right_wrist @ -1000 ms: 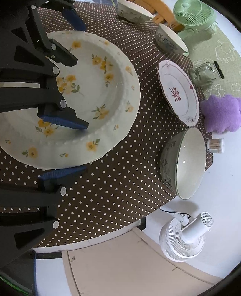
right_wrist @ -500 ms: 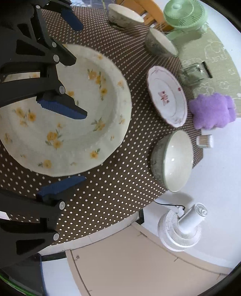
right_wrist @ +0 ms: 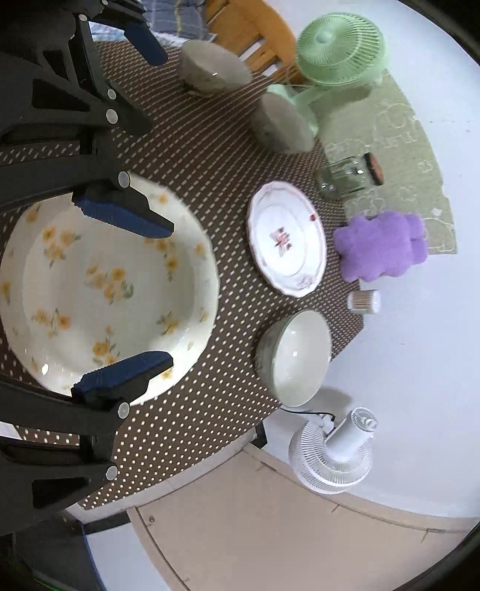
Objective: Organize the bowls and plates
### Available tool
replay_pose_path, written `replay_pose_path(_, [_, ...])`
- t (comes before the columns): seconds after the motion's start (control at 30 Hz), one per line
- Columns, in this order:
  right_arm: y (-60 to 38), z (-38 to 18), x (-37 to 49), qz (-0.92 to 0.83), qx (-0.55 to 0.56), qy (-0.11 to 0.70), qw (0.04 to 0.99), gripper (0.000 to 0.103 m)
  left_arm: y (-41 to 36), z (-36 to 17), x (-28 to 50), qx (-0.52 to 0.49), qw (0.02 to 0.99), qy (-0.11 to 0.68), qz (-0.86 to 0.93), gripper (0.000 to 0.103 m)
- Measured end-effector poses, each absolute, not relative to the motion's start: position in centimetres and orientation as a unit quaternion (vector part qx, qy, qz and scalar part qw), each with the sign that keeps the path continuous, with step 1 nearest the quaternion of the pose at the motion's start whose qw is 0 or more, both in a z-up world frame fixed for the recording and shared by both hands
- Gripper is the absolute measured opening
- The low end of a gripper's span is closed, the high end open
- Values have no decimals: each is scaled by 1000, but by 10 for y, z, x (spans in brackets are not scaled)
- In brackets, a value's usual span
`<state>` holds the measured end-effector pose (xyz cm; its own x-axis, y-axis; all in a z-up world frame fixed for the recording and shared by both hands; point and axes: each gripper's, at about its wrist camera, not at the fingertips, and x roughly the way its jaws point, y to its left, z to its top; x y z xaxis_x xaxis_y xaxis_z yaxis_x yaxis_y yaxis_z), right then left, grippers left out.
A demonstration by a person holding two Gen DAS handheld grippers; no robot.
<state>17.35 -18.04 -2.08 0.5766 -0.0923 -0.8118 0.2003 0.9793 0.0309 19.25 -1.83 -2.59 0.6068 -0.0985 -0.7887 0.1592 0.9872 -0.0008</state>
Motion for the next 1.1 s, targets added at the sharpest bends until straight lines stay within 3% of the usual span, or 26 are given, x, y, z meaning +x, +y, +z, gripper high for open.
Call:
replay_pose_path(0.6, [-166,19,230,-73,69,414,905,67,-13,9,245,37,913,404,-46,94])
replay_pose_path(1.1, [-186,-3,305,-61,79,422,901,67,-30,-14,320,38,906,421,-30,92])
